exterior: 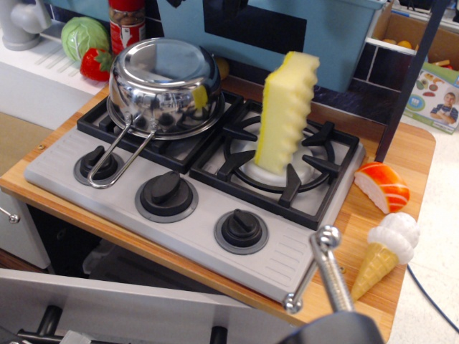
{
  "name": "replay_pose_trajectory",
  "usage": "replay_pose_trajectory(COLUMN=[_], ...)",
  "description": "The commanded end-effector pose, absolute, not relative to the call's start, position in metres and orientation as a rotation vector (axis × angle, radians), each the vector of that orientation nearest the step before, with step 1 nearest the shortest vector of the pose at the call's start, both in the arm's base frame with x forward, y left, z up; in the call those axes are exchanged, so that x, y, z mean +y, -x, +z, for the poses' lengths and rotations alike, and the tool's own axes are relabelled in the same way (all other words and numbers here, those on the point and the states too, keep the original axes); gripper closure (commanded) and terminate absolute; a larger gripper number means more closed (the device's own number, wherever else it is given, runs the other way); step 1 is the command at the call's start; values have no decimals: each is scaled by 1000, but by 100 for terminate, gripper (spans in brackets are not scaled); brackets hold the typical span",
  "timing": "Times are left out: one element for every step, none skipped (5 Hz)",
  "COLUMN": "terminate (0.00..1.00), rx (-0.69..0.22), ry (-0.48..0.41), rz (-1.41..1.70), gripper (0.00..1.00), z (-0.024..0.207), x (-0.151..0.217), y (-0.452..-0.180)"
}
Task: Wipe pot with sponge
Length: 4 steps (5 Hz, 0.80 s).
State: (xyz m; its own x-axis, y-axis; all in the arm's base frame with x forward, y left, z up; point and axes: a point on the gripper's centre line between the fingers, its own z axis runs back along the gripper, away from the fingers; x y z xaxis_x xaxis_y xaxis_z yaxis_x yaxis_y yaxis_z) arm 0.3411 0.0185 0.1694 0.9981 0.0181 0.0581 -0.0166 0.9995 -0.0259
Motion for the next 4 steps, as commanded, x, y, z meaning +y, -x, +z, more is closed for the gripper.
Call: replay_pose_trajectory(terminate=[0, 0, 0, 0], rx=[-58, -63, -53, -75], ry=[25, 85, 156, 160], rz=[17, 32, 50, 36], gripper=[0, 0, 0, 0], z=[169, 189, 200, 185], x=[18, 14, 1, -21], y=[-341, -342, -350, -353])
